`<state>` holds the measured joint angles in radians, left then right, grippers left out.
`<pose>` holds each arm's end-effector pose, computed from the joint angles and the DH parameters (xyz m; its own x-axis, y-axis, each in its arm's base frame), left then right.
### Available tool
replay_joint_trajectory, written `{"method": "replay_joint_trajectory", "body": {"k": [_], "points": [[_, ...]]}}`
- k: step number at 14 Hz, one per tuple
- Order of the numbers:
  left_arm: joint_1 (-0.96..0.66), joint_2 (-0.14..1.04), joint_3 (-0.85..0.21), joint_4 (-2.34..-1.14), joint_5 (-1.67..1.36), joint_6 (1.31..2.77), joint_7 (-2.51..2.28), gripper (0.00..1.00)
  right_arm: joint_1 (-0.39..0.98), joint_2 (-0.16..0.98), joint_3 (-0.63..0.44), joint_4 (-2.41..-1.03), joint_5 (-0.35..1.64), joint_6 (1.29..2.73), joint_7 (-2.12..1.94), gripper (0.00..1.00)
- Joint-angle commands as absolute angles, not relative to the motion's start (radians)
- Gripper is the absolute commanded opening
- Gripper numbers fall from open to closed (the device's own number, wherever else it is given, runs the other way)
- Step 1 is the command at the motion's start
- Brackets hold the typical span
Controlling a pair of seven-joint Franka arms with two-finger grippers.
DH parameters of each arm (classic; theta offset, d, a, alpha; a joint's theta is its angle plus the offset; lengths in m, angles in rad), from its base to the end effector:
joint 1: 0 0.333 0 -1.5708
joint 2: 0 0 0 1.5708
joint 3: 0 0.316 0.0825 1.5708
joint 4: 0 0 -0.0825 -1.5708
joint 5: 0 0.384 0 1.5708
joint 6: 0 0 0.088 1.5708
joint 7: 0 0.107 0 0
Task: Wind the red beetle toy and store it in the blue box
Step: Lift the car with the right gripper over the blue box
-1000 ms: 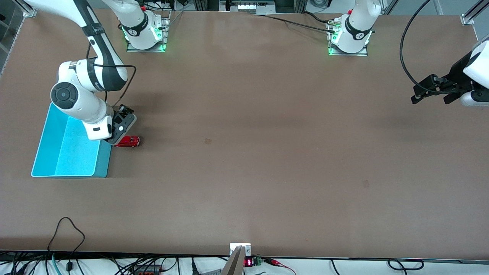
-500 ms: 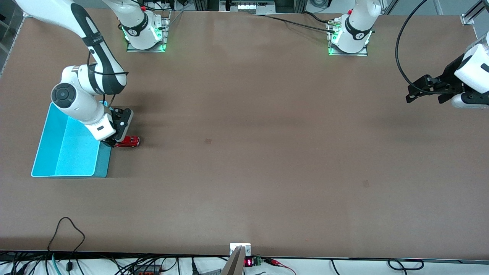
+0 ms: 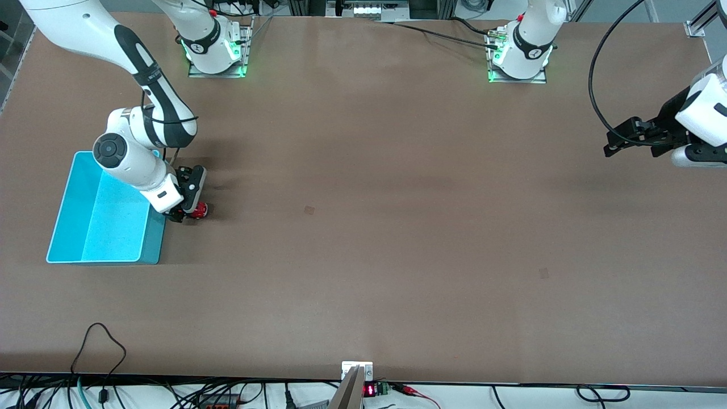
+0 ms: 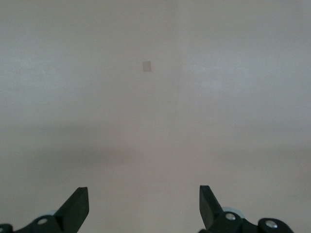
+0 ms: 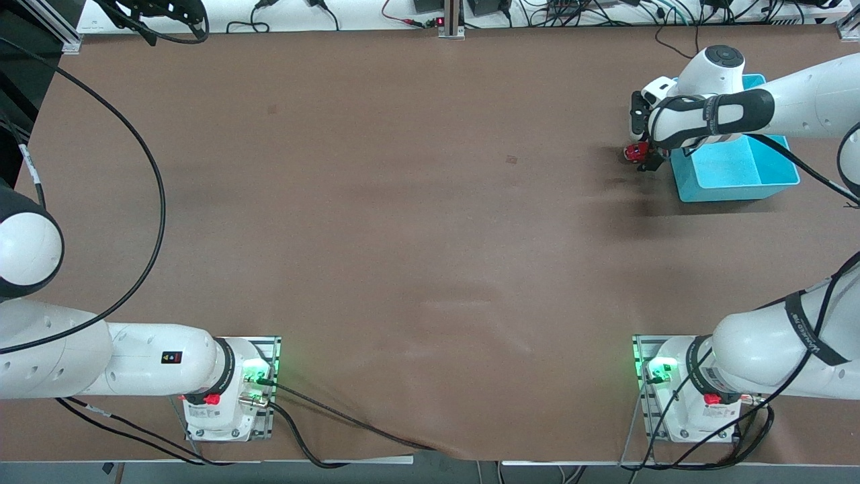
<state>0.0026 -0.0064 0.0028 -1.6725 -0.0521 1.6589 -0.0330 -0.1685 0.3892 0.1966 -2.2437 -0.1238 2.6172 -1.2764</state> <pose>0.5578 -0.0021 0.5876 0.9990 0.0429 -0.0090 0.0433 -0.9977 0.0516 0.5422 0.0205 0.1947 0.1722 0.9850 0.0111 0.9851 -0.1721 -0.0078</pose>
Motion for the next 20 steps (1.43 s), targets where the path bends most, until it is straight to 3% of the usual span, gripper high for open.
{"method": "replay_joint_trajectory", "body": {"k": [1,4,5,7,8,12,16,20], "points": [[0.023,0.009,-0.014,-1.641,-0.055,1.635,-0.028,1.0,-0.212,0.391,0.218,-2.258,-0.14,2.643,-1.293,1.0],[0.014,0.009,-0.014,-1.641,-0.054,1.635,-0.029,1.0,-0.221,0.4,0.218,-2.257,-0.14,2.649,-1.292,0.98],[0.011,0.009,-0.012,-1.641,-0.054,1.635,-0.029,1.0,-0.221,0.4,0.218,-2.256,-0.14,2.652,-1.293,0.72],[0.011,0.0,-0.014,-1.646,-0.054,1.626,-0.031,1.0,-0.221,0.4,0.218,-2.255,-0.14,2.652,-1.293,0.11],[0.012,-0.003,-0.015,-1.649,-0.054,1.625,-0.034,1.0,-0.221,0.399,0.218,-2.252,-0.14,2.652,-1.292,0.0],[0.012,-0.005,-0.015,-1.649,-0.054,1.637,-0.038,1.0,-0.213,0.385,0.219,-2.208,-0.121,2.642,-1.25,0.0],[0.014,-0.005,-0.017,-1.657,-0.054,1.637,-0.04,1.0,-0.204,0.342,0.279,-2.025,-0.095,2.447,-0.982,0.0],[0.014,-0.005,-0.021,-1.652,-0.026,1.638,-0.035,1.0,-0.201,0.256,0.263,-1.97,0.011,2.33,-0.709,0.0]]}}
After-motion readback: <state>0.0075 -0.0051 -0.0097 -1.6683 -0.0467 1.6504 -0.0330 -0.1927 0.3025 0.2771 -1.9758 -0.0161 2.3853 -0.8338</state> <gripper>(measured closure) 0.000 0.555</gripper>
